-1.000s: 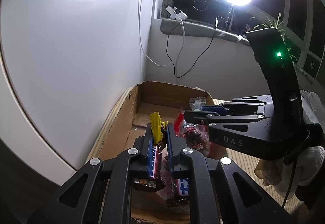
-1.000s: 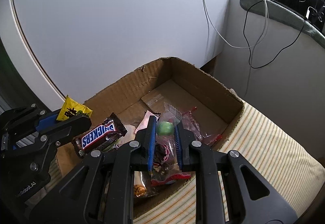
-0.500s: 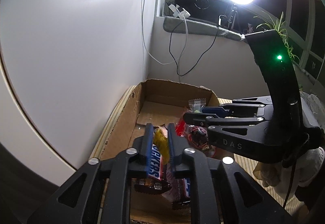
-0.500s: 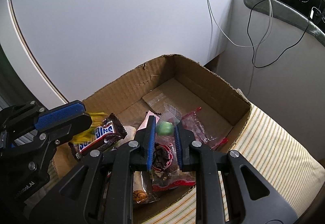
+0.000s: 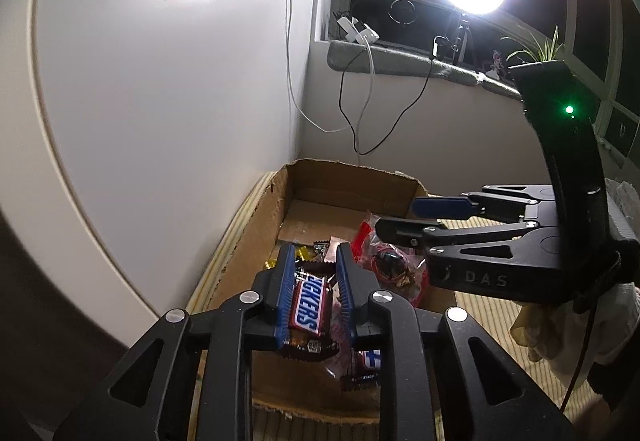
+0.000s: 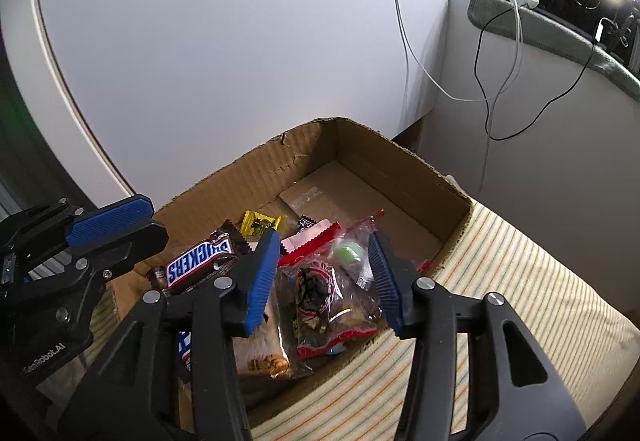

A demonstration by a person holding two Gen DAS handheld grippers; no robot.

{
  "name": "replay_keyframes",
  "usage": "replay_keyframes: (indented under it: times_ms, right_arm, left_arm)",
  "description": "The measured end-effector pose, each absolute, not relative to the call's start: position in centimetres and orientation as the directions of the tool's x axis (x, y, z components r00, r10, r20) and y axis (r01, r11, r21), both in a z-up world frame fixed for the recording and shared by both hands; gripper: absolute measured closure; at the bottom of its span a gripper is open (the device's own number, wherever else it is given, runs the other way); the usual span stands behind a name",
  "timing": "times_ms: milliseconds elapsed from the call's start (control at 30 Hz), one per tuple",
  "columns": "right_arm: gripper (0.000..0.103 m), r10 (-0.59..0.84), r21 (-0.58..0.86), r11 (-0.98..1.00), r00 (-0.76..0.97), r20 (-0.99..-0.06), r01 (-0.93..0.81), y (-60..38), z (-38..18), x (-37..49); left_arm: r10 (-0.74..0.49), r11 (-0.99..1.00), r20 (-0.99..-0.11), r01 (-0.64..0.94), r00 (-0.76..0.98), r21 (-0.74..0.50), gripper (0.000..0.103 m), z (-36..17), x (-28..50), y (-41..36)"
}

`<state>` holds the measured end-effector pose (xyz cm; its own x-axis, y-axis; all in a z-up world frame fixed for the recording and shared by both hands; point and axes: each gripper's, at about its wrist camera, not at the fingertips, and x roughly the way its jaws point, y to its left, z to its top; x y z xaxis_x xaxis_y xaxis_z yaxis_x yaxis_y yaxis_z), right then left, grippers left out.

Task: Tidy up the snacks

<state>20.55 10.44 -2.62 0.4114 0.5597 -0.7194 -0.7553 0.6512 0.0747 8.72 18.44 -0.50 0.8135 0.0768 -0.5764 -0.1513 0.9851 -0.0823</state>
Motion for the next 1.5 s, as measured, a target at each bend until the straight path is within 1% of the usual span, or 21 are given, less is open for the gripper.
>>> replay_keyframes:
  times_ms: [33,67,167,233,333,433,567,633,700,800,967,1500]
  right_arm:
    - [0.048,0.559,0.067,0.653,0.42,-0.715,-0.754,10.3,-2.4,20.3]
    - [0.043,0.559,0.062,0.654,0.427,-0.711,-0.754,10.1,-2.3,20.1]
    - [0.035,0.56,0.043,0.662,0.456,-0.692,-0.748,9.4,-1.7,19.1]
    - [0.03,0.564,0.047,0.664,0.459,-0.686,-0.747,9.0,-1.5,18.6]
    - [0.022,0.567,0.037,0.671,0.48,-0.669,-0.74,8.2,-1.1,17.5]
    - [0.016,0.566,0.025,0.681,0.505,-0.651,-0.732,7.2,-0.5,16.2]
    - [0.009,0.575,0.017,0.69,0.533,-0.621,-0.724,5.7,0.6,14.2]
    - [0.006,0.576,0.006,0.696,0.553,-0.603,-0.718,5.0,1.1,13.2]
    - [0.004,0.575,-0.005,0.701,0.569,-0.588,-0.713,4.1,1.5,12.0]
    - [0.002,0.571,-0.021,0.709,0.591,-0.57,-0.705,3.0,1.8,10.3]
    - [0.001,0.551,-0.044,0.733,0.631,-0.547,-0.679,1.6,1.7,8.0]
    - [0.001,0.539,-0.042,0.744,0.636,-0.553,-0.667,0.2,1.0,6.2]
  left_arm:
    - [0.079,0.985,-0.574,-0.154,0.815,-0.083,0.075,-0.4,8.5,18.4]
    - [0.082,0.984,-0.571,-0.158,0.817,-0.084,0.073,-0.3,8.3,18.4]
    - [0.097,0.982,-0.559,-0.17,0.824,-0.079,0.066,0.1,7.3,18.2]
    - [0.11,0.981,-0.548,-0.178,0.829,-0.072,0.055,0.4,6.4,17.9]
    - [0.128,0.98,-0.536,-0.189,0.835,-0.061,0.042,0.9,5.5,17.5]
    - [0.146,0.977,-0.525,-0.206,0.838,-0.057,0.035,1.3,4.4,17.2]
    - [0.162,0.973,-0.511,-0.224,0.844,-0.062,0.031,1.8,2.8,16.6]
    - [0.171,0.971,-0.506,-0.232,0.845,-0.06,0.026,1.9,2.1,16.3]
    - [0.184,0.969,-0.503,-0.241,0.844,-0.049,0.024,2.0,1.5,16.0]
    - [0.199,0.964,-0.498,-0.259,0.844,-0.054,0.024,2.1,0.5,15.5]
    - [0.226,0.956,-0.489,-0.288,0.842,-0.053,0.022,1.9,-1.1,15.0]
    - [0.238,0.957,-0.49,-0.289,0.839,-0.029,0.022,1.7,-1.8,13.7]
